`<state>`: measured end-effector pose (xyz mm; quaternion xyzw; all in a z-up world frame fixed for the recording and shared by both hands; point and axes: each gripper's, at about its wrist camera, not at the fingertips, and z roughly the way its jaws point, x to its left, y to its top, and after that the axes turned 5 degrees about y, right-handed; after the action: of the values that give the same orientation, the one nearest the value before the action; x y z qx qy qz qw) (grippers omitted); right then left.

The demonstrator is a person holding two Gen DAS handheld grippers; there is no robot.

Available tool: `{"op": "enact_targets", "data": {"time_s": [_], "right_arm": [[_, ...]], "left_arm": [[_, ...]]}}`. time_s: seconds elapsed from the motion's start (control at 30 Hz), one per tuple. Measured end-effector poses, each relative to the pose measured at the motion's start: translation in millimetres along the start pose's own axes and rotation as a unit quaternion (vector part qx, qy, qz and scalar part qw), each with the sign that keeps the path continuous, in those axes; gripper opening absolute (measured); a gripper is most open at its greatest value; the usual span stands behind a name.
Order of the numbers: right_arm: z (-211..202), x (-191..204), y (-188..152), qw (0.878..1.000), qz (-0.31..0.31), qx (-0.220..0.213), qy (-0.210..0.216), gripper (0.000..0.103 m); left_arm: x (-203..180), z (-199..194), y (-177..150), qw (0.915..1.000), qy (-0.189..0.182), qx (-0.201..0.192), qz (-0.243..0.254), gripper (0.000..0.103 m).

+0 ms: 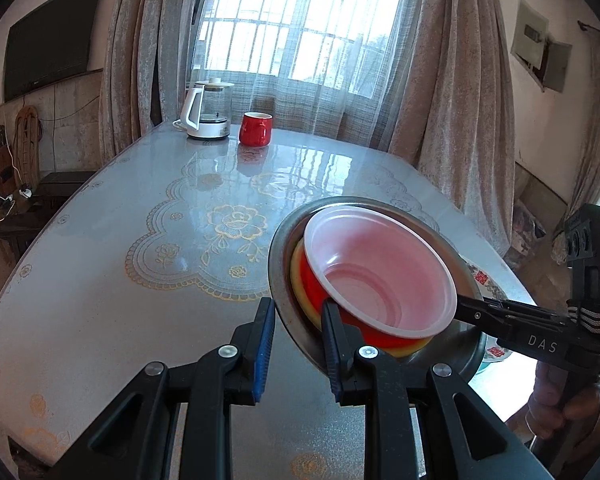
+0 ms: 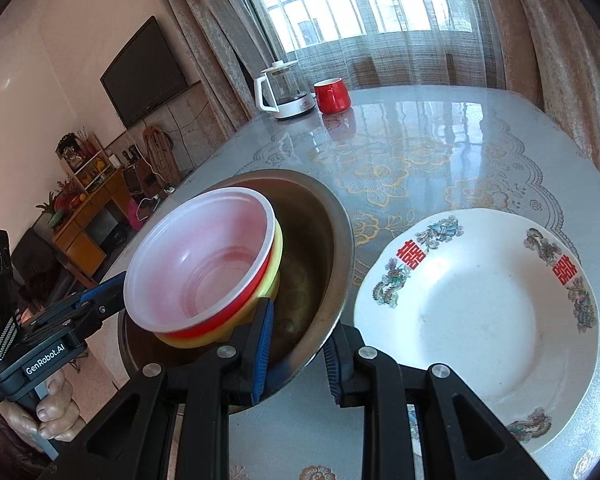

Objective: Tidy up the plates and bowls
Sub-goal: 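Lower the steel basin onto the white plate stack with the right gripper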

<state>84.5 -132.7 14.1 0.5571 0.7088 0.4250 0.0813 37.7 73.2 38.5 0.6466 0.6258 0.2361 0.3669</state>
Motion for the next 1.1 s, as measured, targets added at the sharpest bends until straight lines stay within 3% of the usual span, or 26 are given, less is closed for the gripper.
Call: {"op": "enact_targets", "data": {"time_s": [0.6,1.1], "right_arm": [[-69,-87,-7,0.99,0.086,-0.053,-0.099,0.025],[-63,-114,-12,0.983,0.113,-0.043,-0.135,0.025]], "left_arm": [[-106,58,25,0.9942,-0.079,0.038,0.064,0.023],[-130,89,12,0.9901,-0.081,0.088,0.075,0.025]]}}
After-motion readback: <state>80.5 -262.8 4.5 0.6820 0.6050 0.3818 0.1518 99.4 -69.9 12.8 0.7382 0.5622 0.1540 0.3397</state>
